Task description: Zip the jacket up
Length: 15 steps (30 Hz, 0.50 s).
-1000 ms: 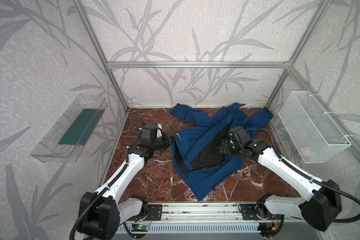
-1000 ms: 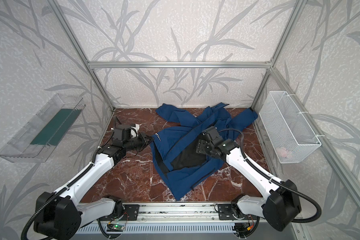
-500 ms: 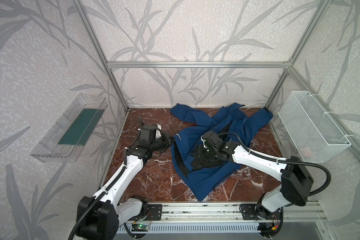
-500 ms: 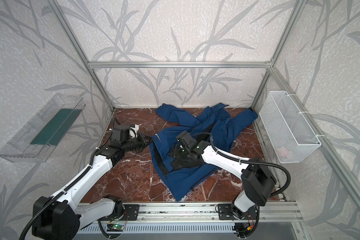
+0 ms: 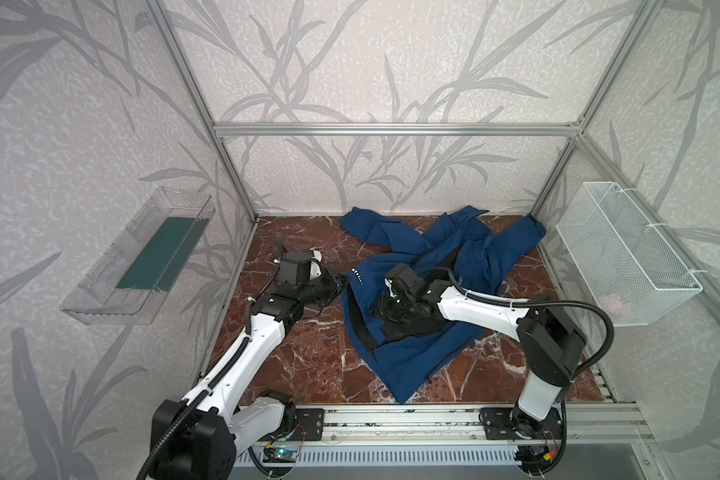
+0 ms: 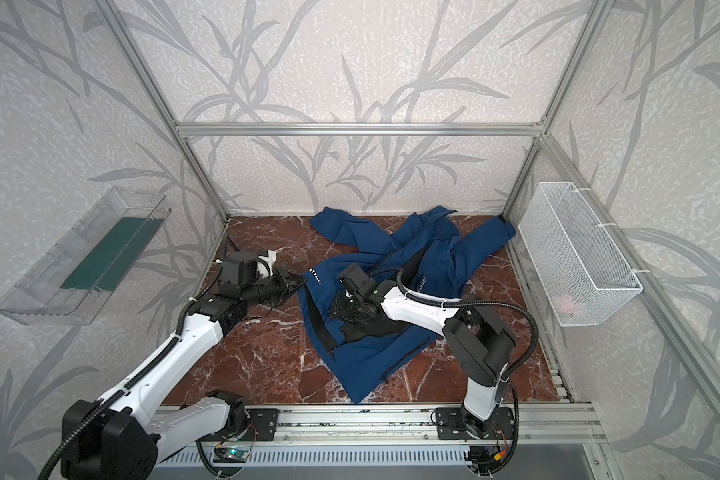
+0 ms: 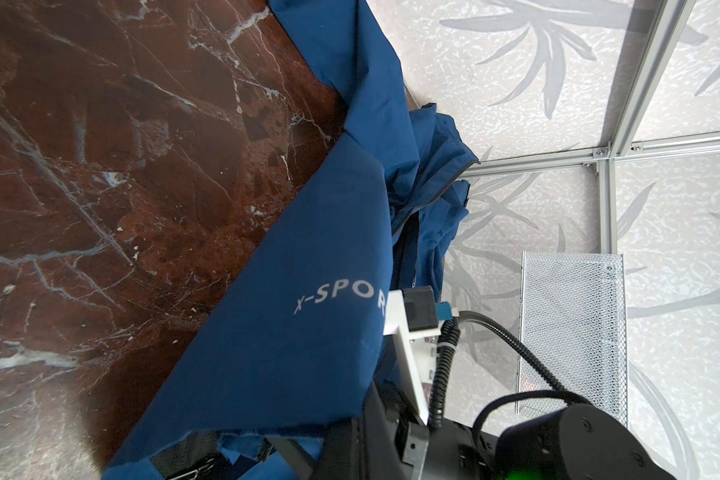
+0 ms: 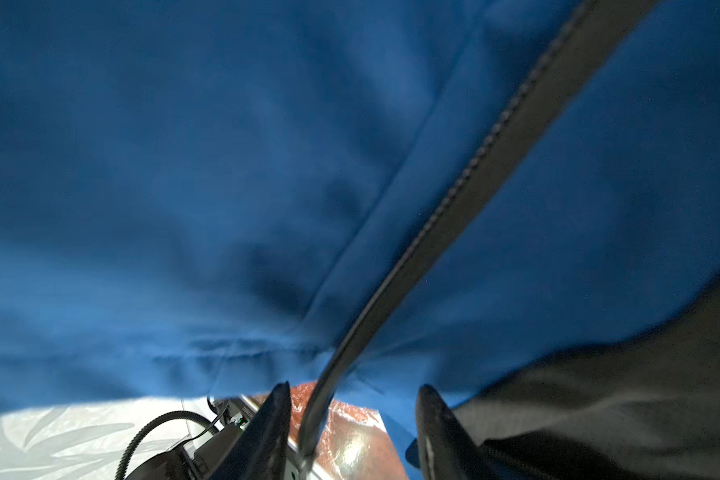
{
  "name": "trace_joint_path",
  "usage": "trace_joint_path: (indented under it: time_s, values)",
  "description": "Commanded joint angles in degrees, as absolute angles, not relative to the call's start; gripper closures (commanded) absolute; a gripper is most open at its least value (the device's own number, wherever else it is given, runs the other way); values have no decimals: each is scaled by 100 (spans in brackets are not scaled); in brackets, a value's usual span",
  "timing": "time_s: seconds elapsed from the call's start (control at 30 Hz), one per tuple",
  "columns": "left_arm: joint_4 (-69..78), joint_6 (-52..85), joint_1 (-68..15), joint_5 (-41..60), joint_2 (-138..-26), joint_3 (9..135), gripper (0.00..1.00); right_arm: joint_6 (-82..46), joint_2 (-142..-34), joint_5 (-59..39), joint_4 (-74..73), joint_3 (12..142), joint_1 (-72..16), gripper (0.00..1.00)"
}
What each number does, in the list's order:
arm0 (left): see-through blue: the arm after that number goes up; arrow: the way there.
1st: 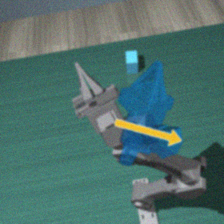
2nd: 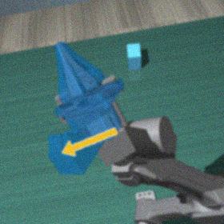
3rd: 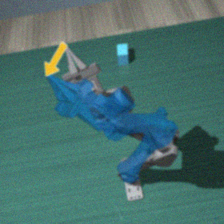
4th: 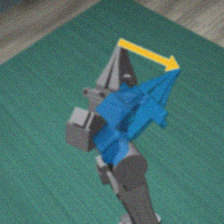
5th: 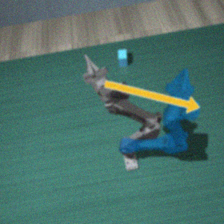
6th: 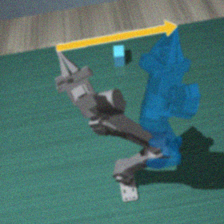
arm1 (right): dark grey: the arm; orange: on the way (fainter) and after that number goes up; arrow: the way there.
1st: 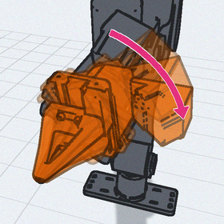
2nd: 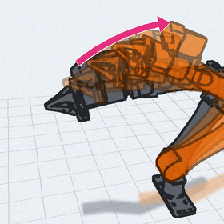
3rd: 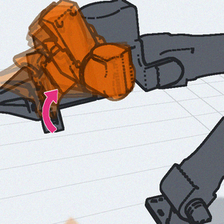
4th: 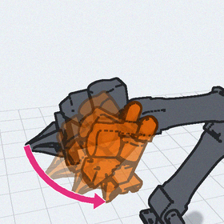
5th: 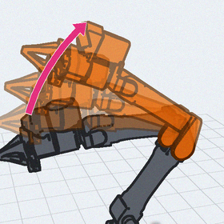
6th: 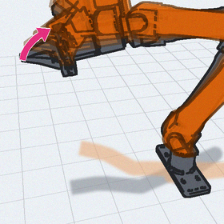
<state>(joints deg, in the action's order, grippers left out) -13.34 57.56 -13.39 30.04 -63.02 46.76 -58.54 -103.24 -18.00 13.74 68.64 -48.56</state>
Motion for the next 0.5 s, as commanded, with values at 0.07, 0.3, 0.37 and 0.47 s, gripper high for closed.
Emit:
trace_joint_path:
  time_s: [0.07, 0.3, 0.37, 0.47]
  values:
    - [-1432, 5713, -1301, 2928, -6106, 4575, 100, -5875, -10285, -1943, 1153, 6927, -4878, 81]
    - [-1415, 5639, -1298, 2852, -6002, 4392, 54, -5860, -9184, -1812, 702, 6059, -4822, 100]
    - [-1711, 5502, -1307, 2717, -5931, 4470, 46, -5830, -8893, -1787, 499, 5850, -4778, 100]
    - [-1924, 5438, -1339, 2757, -5767, 4537, 42, -5658, -8624, -1898, 246, 5745, -4695, 100]
